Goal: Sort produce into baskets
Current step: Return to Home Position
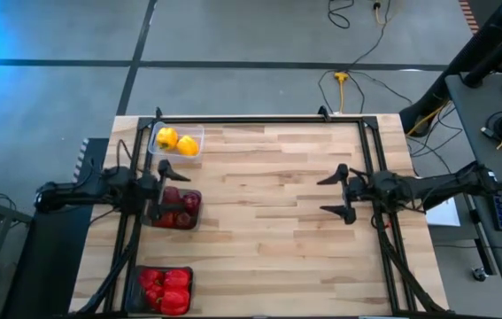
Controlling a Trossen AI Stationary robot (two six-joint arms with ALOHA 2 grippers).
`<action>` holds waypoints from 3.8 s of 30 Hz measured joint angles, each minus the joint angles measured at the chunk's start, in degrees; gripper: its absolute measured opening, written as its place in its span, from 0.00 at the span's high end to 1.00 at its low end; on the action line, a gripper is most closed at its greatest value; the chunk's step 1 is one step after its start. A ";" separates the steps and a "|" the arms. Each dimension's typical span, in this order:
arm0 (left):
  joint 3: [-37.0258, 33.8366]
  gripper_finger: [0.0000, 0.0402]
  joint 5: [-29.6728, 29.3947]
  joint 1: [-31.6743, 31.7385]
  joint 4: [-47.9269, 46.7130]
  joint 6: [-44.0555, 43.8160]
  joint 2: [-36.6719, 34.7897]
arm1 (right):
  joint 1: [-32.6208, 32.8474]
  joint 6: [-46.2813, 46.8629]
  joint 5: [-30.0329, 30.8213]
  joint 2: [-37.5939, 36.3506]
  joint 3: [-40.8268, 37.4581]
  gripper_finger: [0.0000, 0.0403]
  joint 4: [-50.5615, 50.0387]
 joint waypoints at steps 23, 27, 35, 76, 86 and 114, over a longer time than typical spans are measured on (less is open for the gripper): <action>-4.46 0.09 -5.94 -0.22 5.06 0.24 1.30 | 0.81 -0.06 -0.15 -2.78 -0.02 0.06 -7.78; -4.01 0.09 -6.08 -0.22 5.07 0.22 1.65 | 0.74 -0.05 -0.07 -7.48 -0.02 0.06 -7.75; -3.57 0.09 -6.05 -0.22 5.25 0.22 1.97 | 0.74 -0.06 -0.06 -16.22 -0.04 0.06 -7.79; -3.57 0.09 -5.99 -0.22 5.42 0.20 2.83 | 0.76 -0.07 -0.06 -15.34 0.33 0.06 -7.35; -3.57 0.09 -5.99 -0.22 5.38 0.22 2.83 | 0.76 -0.08 -0.06 -15.34 0.33 0.06 -7.35; -3.57 0.09 -5.99 -0.22 5.38 0.20 2.83 | 0.76 -0.08 -0.07 -15.34 0.39 0.06 -7.37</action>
